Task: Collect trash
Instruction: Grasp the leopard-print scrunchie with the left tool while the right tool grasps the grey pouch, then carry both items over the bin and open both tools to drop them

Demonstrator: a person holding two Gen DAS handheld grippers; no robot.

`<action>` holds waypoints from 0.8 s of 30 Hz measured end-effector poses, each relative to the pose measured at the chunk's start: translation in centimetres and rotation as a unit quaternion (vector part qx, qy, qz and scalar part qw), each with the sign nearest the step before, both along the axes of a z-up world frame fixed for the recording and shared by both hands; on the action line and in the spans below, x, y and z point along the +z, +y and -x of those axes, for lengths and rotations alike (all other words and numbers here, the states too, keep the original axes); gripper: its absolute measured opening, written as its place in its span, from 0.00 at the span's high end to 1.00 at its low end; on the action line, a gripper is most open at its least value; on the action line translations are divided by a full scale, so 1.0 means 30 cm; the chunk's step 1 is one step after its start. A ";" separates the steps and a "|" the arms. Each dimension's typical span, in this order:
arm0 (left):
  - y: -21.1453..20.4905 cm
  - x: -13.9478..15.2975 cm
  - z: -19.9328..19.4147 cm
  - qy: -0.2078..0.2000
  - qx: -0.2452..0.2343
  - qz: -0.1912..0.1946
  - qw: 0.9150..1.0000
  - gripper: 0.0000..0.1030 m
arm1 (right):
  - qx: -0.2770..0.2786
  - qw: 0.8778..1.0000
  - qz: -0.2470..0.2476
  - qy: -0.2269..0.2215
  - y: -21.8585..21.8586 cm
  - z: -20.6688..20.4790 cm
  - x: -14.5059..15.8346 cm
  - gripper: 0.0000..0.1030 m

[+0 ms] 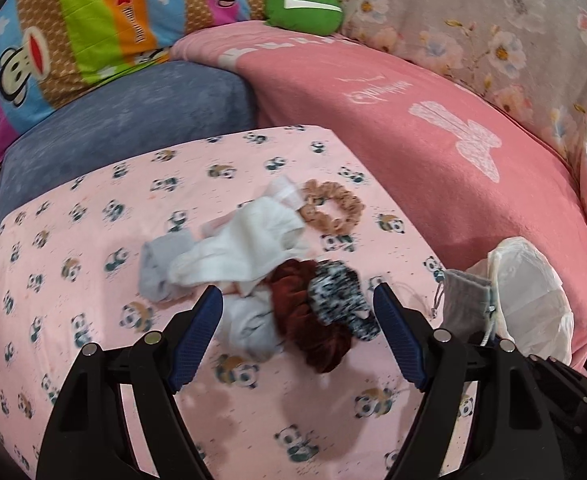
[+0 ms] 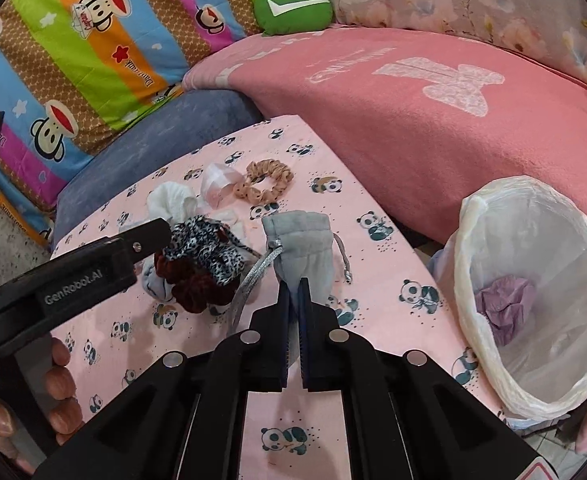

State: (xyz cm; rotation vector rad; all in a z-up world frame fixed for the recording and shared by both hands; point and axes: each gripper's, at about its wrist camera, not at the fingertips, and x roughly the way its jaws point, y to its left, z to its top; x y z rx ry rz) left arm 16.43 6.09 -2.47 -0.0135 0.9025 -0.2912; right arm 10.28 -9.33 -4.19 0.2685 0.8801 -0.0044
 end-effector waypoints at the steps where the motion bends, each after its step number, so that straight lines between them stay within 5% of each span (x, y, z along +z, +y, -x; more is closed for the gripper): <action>1: -0.016 -0.004 -0.006 0.000 -0.005 -0.005 1.000 0.29 | -0.005 1.000 -0.001 -0.002 -0.018 0.000 0.008 0.95; 4: -0.055 -0.018 -0.022 -0.003 -0.018 -0.019 1.000 0.36 | -0.012 1.000 -0.003 -0.007 -0.054 -0.002 0.025 0.95; 9: -0.092 -0.047 -0.031 0.010 -0.039 -0.036 0.999 0.73 | -0.017 1.000 -0.007 -0.014 -0.089 -0.007 0.039 0.95; 12: -0.094 -0.053 -0.023 0.016 -0.043 -0.034 0.998 0.87 | -0.016 1.000 -0.009 -0.016 -0.100 -0.006 0.046 0.95; 24: -0.104 0.143 0.047 -0.030 -0.050 0.015 0.998 0.89 | -0.022 0.998 -0.011 -0.062 -0.142 0.047 0.167 0.95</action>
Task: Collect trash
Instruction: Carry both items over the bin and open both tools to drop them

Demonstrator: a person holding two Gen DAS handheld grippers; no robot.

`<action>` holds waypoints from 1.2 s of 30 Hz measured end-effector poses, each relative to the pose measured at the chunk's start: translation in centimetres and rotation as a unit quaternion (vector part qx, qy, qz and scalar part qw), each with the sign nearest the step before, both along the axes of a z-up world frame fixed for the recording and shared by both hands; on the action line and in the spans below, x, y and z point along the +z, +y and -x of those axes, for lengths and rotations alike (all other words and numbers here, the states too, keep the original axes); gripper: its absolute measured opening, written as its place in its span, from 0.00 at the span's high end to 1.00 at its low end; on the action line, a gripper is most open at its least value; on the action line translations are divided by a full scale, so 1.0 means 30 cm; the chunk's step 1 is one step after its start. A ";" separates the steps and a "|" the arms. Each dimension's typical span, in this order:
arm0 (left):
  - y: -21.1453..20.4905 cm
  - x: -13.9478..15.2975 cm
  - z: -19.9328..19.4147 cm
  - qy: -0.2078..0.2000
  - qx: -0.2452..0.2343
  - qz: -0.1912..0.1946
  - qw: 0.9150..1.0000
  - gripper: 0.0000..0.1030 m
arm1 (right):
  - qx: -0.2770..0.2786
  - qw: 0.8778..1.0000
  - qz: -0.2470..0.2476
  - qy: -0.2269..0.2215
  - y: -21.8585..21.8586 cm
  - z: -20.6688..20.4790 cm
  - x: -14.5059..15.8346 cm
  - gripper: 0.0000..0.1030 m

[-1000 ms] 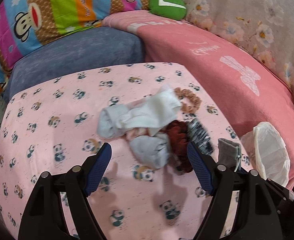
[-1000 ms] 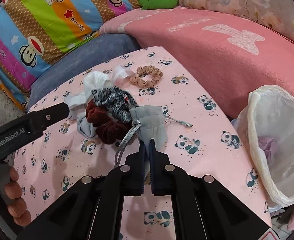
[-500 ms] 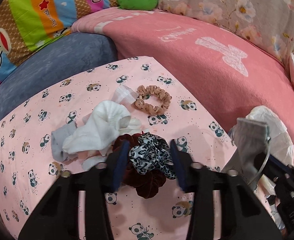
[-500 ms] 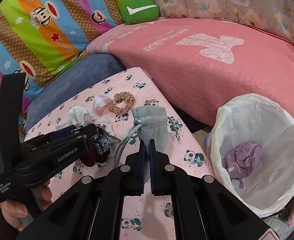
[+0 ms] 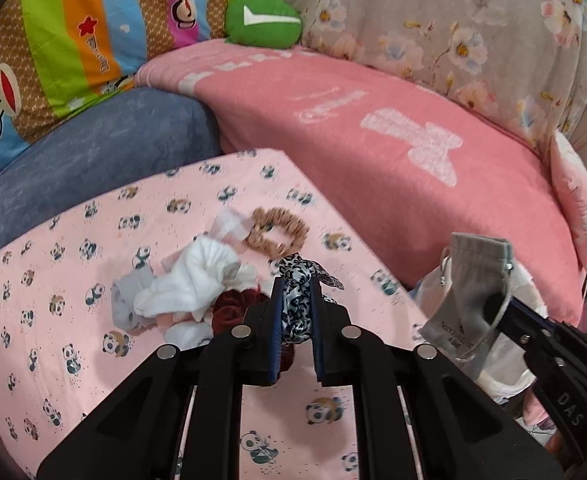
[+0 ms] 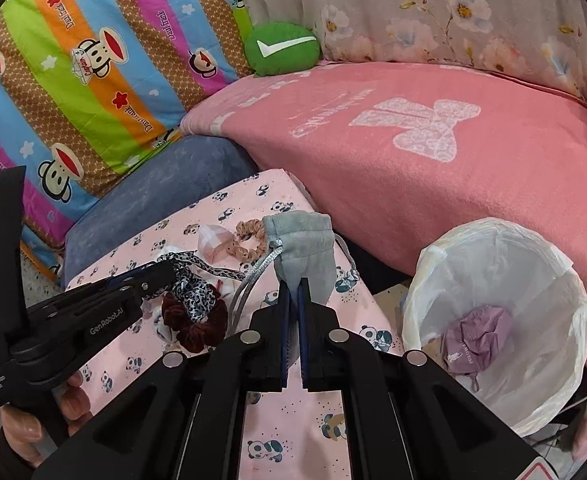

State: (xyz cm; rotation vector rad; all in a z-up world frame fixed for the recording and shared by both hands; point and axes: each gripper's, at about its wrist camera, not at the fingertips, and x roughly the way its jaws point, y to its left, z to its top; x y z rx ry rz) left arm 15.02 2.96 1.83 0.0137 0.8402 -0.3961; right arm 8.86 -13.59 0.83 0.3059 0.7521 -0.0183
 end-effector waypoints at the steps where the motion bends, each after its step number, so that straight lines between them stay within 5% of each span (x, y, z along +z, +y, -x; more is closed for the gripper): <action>1: -0.011 0.025 0.009 -0.008 -0.004 0.004 1.000 0.89 | -0.002 1.000 0.001 -0.005 -0.009 0.008 0.015 0.95; 17: -0.283 0.210 0.114 -0.062 -0.092 0.040 0.993 0.89 | -0.071 0.995 0.026 -0.068 -0.264 0.145 0.216 0.95; 36: -0.571 0.206 0.222 -0.052 -0.168 0.032 0.984 0.88 | -0.140 0.988 0.023 -0.069 -0.517 0.286 0.209 0.95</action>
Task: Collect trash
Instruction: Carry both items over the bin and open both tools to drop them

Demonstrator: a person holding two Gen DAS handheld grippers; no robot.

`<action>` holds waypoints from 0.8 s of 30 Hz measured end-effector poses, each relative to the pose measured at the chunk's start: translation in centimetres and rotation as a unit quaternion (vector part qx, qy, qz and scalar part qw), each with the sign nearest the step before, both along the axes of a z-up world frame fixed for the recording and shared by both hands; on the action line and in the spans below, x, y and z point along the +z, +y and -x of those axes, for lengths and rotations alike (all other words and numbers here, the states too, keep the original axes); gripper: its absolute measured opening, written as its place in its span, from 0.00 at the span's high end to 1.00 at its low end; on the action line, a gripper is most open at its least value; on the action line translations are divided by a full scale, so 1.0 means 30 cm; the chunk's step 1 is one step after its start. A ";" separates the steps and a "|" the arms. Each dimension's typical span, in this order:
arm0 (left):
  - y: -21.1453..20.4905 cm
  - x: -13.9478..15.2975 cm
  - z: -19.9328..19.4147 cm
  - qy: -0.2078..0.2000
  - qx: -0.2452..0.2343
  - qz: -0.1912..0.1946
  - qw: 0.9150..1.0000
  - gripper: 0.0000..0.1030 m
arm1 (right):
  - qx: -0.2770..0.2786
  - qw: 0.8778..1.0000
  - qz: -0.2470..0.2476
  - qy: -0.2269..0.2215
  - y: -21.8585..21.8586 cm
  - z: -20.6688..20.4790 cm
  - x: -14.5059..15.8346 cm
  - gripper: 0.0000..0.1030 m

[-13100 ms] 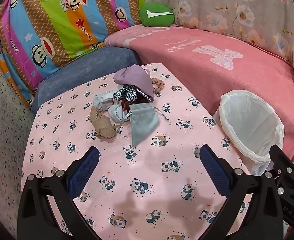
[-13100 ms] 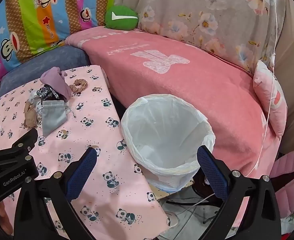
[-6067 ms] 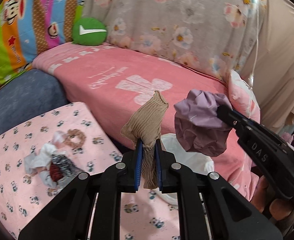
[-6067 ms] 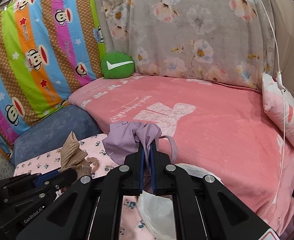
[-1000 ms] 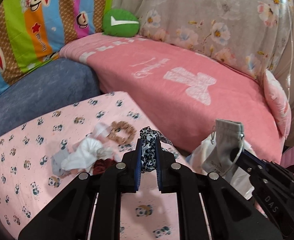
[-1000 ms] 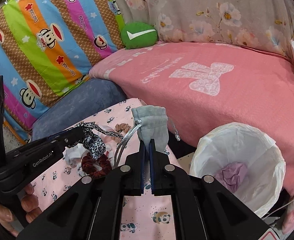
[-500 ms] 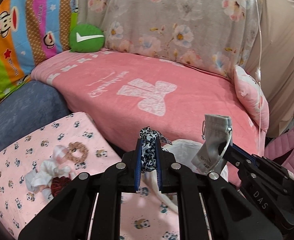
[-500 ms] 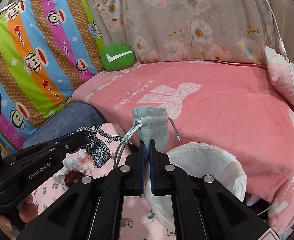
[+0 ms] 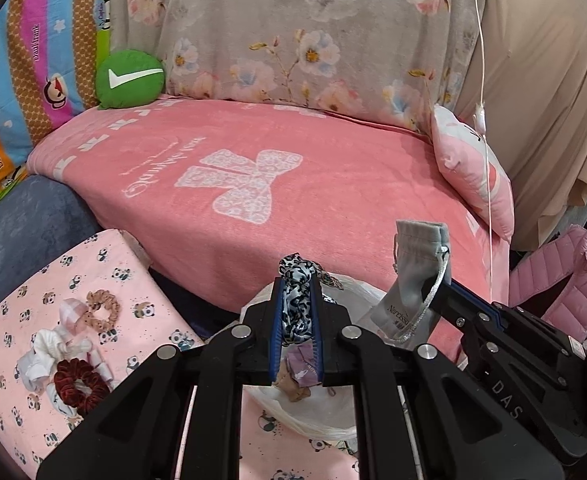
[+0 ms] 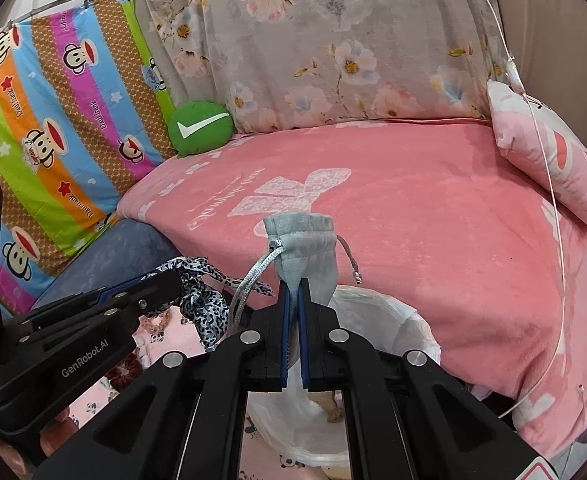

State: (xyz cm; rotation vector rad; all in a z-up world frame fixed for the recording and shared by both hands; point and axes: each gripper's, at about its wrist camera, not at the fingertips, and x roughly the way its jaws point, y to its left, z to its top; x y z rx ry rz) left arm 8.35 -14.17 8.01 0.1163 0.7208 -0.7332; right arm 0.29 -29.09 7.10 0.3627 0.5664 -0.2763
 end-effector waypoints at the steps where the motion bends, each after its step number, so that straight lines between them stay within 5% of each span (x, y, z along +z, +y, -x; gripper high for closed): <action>1: -0.009 -0.001 0.004 0.001 -0.002 -0.001 1.000 0.88 | -0.001 1.000 -0.001 0.000 -0.007 0.003 -0.001 0.95; 10: -0.062 -0.011 0.018 0.001 -0.005 -0.007 1.000 0.86 | -0.019 1.000 -0.003 -0.001 -0.055 0.021 -0.011 0.90; 12: -0.065 -0.015 0.014 0.003 0.005 -0.011 1.000 0.71 | -0.025 1.000 -0.003 -0.003 -0.057 0.024 -0.009 0.88; 15: -0.061 -0.016 0.016 -0.005 0.018 -0.011 1.000 0.46 | -0.034 0.999 -0.002 -0.007 -0.068 0.033 -0.007 0.71; 24: -0.049 -0.005 0.017 -0.012 0.025 -0.012 1.000 0.43 | -0.034 0.999 0.001 -0.011 -0.071 0.043 0.004 0.70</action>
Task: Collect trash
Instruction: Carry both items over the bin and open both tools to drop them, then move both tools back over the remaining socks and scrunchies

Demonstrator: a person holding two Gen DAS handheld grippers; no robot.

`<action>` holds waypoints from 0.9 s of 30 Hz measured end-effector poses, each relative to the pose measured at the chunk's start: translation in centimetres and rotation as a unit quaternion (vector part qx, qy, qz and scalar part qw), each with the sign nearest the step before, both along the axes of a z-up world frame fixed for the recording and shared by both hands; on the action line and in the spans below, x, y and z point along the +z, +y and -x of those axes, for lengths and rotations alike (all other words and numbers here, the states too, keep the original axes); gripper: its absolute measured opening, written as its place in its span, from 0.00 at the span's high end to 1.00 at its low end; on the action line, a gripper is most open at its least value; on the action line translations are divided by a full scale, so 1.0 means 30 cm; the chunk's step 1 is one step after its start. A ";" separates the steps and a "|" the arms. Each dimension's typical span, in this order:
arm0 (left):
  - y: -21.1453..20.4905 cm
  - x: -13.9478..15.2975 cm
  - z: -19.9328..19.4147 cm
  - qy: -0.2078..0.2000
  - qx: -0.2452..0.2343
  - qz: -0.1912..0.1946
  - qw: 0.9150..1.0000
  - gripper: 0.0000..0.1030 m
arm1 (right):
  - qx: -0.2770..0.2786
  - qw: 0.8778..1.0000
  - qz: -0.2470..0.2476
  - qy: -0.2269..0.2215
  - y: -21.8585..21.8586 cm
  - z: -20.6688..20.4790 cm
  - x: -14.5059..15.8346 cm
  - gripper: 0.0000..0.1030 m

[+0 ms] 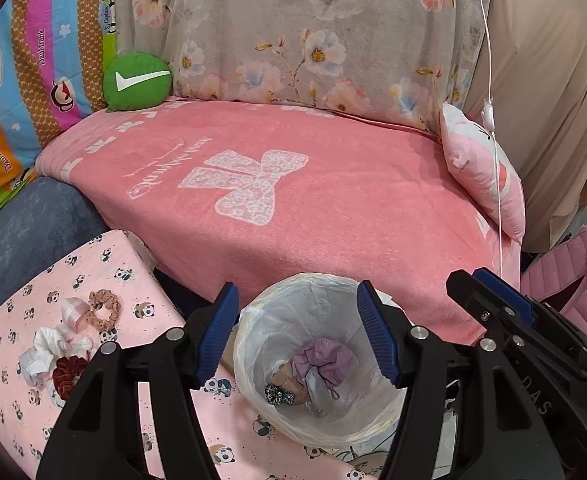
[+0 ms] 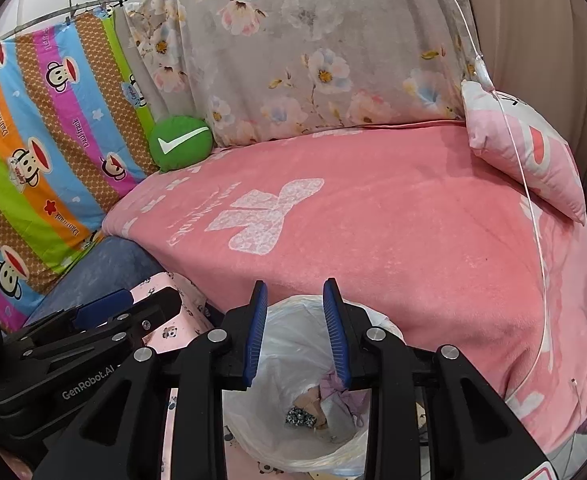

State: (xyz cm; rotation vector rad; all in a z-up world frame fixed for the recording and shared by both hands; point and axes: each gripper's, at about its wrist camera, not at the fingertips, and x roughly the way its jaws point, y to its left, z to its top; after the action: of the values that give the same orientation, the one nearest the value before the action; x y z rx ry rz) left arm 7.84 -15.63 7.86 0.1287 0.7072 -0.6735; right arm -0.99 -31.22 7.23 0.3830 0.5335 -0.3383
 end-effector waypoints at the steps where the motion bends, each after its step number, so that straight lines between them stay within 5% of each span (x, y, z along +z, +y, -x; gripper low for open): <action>1: 0.002 0.001 0.001 -0.001 0.001 0.000 1.000 0.43 | 0.001 1.000 0.000 0.000 0.001 0.001 0.000 0.70; 27: 0.259 -0.014 -0.046 0.006 0.075 0.015 0.997 0.43 | 0.068 0.997 0.015 0.018 0.223 -0.069 -0.007 0.65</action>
State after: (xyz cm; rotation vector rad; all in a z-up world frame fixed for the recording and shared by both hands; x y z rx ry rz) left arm 9.22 -7.85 7.43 0.0438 0.7108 -0.5415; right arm 1.06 -24.53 7.03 0.3104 0.5859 -0.2228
